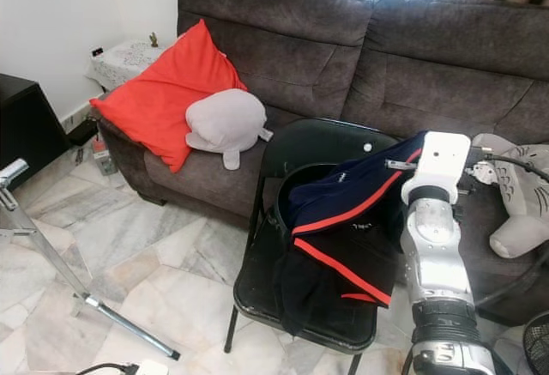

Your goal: Hang hanger

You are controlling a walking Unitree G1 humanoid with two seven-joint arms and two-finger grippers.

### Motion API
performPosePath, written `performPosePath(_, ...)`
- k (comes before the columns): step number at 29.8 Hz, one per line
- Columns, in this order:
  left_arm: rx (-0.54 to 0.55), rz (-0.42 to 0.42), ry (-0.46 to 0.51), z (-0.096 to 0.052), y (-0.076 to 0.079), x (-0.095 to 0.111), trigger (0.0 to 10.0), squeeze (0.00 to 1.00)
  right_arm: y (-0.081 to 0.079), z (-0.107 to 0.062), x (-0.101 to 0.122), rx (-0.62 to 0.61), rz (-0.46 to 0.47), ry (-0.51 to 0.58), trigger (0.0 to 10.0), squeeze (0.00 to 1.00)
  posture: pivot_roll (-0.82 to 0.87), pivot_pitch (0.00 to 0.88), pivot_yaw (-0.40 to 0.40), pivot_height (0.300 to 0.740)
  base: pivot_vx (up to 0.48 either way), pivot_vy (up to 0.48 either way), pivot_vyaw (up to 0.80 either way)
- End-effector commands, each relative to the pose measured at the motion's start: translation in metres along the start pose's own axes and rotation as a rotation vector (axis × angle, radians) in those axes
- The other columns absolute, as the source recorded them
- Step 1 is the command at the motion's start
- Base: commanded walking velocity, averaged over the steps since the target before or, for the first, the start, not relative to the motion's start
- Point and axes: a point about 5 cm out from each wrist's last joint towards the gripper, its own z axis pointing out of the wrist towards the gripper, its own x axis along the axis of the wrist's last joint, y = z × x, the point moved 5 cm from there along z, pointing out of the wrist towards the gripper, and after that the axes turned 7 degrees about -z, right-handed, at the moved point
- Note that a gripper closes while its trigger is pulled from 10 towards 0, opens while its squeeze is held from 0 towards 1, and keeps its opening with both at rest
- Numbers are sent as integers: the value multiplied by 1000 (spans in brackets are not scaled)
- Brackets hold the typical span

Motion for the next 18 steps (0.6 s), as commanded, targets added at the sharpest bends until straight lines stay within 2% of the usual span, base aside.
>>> performPosePath(1,-6,10,-31,-1,1,-8,10000,0,-9,2,23,27,23,53,0,0,-13,45,-9,740,0,0,0)
performPosePath(2,-6,10,-31,-1,1,-8,10000,0,-16,-1,20,43,43,35,1059,0,-12,44,-11,740,0,0,0)
performPosePath(4,-5,9,-31,-1,1,-8,10000,0,-19,-2,17,50,52,25,1059,0,-12,44,-11,740,0,0,0)
performPosePath(5,-5,8,-32,-1,2,-8,10000,0,-26,-7,7,67,62,-10,10000,0,-6,46,-14,740,0,0,0)
performPosePath(8,-3,5,-32,-1,2,-8,10000,0,-35,-15,-10,92,50,-72,10000,0,-5,48,-14,740,0,0,0)
performPosePath(14,6,-3,-37,-1,-1,-10,10000,0,-47,-27,-19,120,57,-112,10000,0,-13,52,-6,740,0,0,0)
performPosePath(18,53,-165,-24,-2,-4,-13,10000,0,-53,-30,-16,139,74,-98,10000,0,-4,52,-10,740,0,0,0)
